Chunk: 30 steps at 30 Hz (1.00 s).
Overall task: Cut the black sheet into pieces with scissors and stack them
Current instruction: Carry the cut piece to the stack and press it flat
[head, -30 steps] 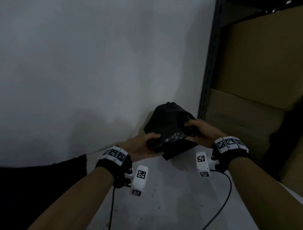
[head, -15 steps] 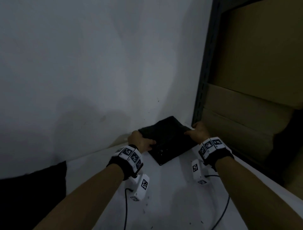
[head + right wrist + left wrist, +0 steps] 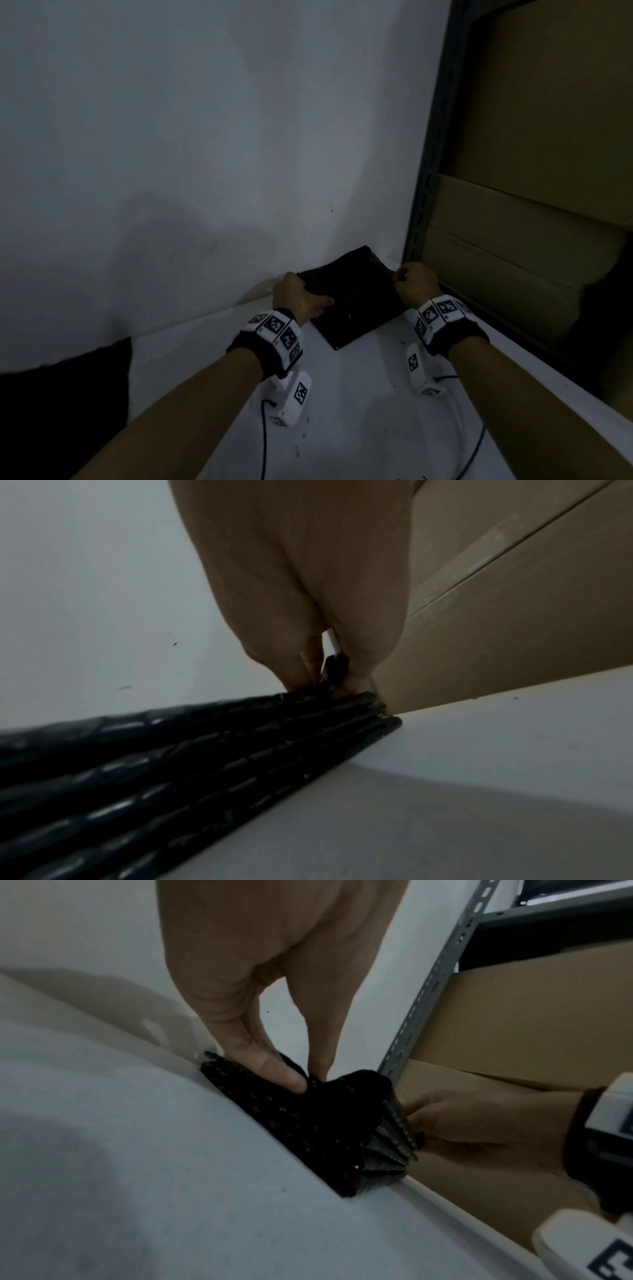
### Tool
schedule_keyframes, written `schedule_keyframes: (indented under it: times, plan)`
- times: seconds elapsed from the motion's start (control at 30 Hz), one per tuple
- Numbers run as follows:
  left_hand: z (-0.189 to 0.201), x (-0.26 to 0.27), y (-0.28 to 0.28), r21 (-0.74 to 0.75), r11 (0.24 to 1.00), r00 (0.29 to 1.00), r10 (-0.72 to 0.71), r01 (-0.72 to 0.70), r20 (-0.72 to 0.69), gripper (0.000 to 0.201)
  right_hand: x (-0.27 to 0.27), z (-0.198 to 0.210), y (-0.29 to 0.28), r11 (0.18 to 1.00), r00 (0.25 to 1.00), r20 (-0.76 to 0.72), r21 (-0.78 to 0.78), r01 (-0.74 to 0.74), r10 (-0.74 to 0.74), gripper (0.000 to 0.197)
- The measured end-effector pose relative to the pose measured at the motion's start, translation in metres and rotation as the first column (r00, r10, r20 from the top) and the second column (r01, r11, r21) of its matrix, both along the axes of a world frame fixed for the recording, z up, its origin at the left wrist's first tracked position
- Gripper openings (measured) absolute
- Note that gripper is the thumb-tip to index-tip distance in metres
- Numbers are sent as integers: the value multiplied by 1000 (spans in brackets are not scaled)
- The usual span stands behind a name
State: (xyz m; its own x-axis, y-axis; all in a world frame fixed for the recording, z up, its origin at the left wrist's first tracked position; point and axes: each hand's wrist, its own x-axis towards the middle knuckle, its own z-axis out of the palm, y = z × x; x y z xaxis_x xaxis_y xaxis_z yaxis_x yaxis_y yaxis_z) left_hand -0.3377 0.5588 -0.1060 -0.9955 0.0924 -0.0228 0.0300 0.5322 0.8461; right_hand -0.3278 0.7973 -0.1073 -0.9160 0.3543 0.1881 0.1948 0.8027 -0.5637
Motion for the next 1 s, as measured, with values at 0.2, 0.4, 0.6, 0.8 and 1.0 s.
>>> schedule_keyframes:
  times: [0.2,0.4,0.6,0.8,1.0]
  plan:
    - [3,1,4,-177,984,988,-21,-7,-152,70,-4,-9,7,995,992,128,96,-37,24,35]
    - [6,9,24,-501,819,865,-441,279,-240,67,-5,-14,-11,994,952,301,74,-82,56,90]
    - [0,5,23,-683,499,829,-471,533,302,84,-4,-24,-11,990,905,421,87,-113,66,94]
    - [6,7,27,-693,469,820,-463,548,336,87,-14,-7,-18,900,890,450,356,-251,70,86]
    - [7,6,22,-687,458,807,-480,564,343,93,-34,2,-39,880,842,464,230,-416,277,65]
